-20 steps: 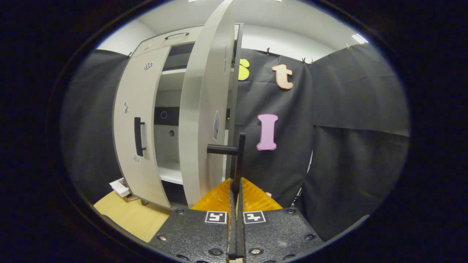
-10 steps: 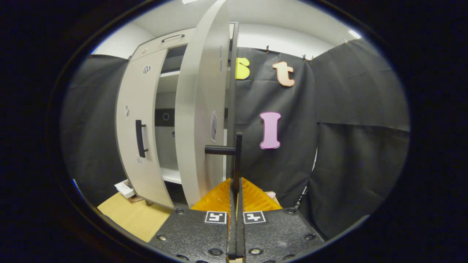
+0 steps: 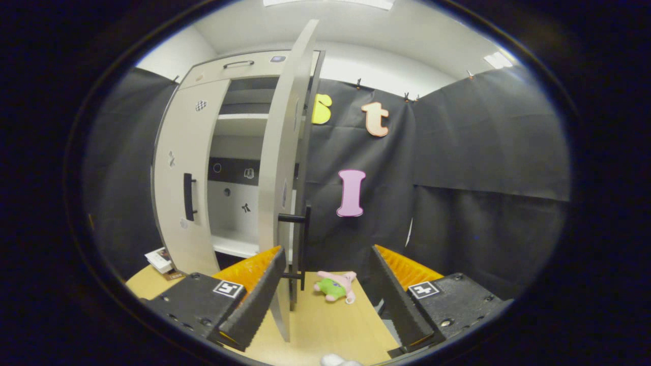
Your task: Open the right door of the double-door shoe cabinet with the right hand, and open the left door with the left hand.
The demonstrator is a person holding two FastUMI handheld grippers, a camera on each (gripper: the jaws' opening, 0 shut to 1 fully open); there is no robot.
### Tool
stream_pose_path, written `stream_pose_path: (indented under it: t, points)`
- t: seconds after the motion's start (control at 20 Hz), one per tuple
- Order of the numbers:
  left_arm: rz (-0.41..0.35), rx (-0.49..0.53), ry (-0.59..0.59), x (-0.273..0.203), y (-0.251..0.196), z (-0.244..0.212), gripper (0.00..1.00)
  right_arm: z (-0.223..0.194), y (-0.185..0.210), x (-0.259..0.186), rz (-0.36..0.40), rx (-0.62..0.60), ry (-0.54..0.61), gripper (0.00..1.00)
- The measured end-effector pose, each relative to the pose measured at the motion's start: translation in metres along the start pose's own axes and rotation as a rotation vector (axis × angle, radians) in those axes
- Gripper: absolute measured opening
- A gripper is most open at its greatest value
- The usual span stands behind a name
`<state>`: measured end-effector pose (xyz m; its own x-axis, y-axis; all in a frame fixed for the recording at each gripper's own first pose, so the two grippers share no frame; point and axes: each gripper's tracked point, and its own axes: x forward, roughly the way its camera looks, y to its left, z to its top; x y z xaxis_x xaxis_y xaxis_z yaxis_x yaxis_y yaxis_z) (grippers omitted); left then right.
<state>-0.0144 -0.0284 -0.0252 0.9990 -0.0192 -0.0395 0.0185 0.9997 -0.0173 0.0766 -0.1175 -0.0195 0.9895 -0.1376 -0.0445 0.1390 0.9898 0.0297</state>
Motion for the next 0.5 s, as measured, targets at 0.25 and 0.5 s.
stream_pose_path:
  t: [0.25, 0.5]
  points:
    - [-0.004, 0.007, 0.013, 0.007, 0.015, -0.006, 0.97, 0.010, 0.027, -0.049, 0.043, 0.006, -0.039, 0.99]
    - [-0.004, 0.022, 0.013, 0.021, 0.025, -0.006, 0.97, 0.005, 0.069, -0.091, 0.083, 0.047, -0.065, 0.99]
